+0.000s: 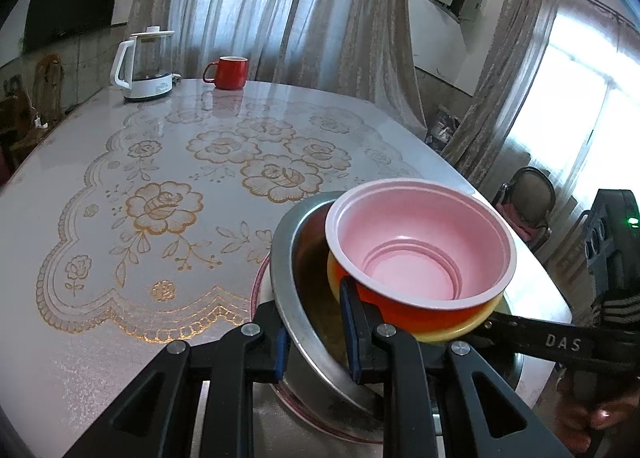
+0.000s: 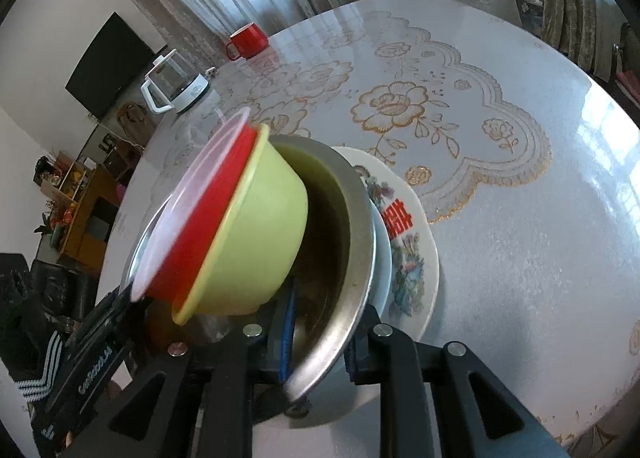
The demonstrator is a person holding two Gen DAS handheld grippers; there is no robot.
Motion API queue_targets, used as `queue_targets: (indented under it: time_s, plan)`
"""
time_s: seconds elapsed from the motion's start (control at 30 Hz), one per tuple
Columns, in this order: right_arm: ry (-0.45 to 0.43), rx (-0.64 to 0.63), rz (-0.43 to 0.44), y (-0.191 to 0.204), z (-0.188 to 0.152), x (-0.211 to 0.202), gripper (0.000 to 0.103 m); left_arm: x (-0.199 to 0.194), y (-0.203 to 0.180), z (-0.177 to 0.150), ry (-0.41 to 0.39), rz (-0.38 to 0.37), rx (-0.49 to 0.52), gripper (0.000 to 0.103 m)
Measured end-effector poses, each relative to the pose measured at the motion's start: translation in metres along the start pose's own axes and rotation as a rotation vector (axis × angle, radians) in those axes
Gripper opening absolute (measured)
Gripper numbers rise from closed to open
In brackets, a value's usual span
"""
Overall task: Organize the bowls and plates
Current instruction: 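Lower the nested bowls onto the rose-pattern plate and open both grippers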
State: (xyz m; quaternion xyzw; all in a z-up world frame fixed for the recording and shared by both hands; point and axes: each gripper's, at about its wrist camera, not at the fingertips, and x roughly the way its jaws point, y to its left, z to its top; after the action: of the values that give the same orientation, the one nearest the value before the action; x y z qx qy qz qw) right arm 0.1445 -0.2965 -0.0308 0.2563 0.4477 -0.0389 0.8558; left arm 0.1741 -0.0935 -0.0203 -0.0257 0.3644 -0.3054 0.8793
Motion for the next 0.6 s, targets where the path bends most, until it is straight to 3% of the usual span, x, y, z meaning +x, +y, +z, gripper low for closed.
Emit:
queue_targets:
  time_s: [0.27,0.37,0.6]
  plan:
    - [-0.023,0.032,0.056,-0.012,-0.006,-0.018,0.029,0.000,-0.001,-0.001,-0.003,-0.007,-0.003,0.026]
    - [-0.070,-0.002,0.042,-0.010,-0.005,-0.024,0.022,0.003,-0.002,-0.003,0.008,0.005,-0.001,0.027]
    - [-0.084,-0.074,-0.037,-0.008,0.001,-0.007,0.019,0.011,-0.003,-0.009,0.036,0.029,0.009,0.027]
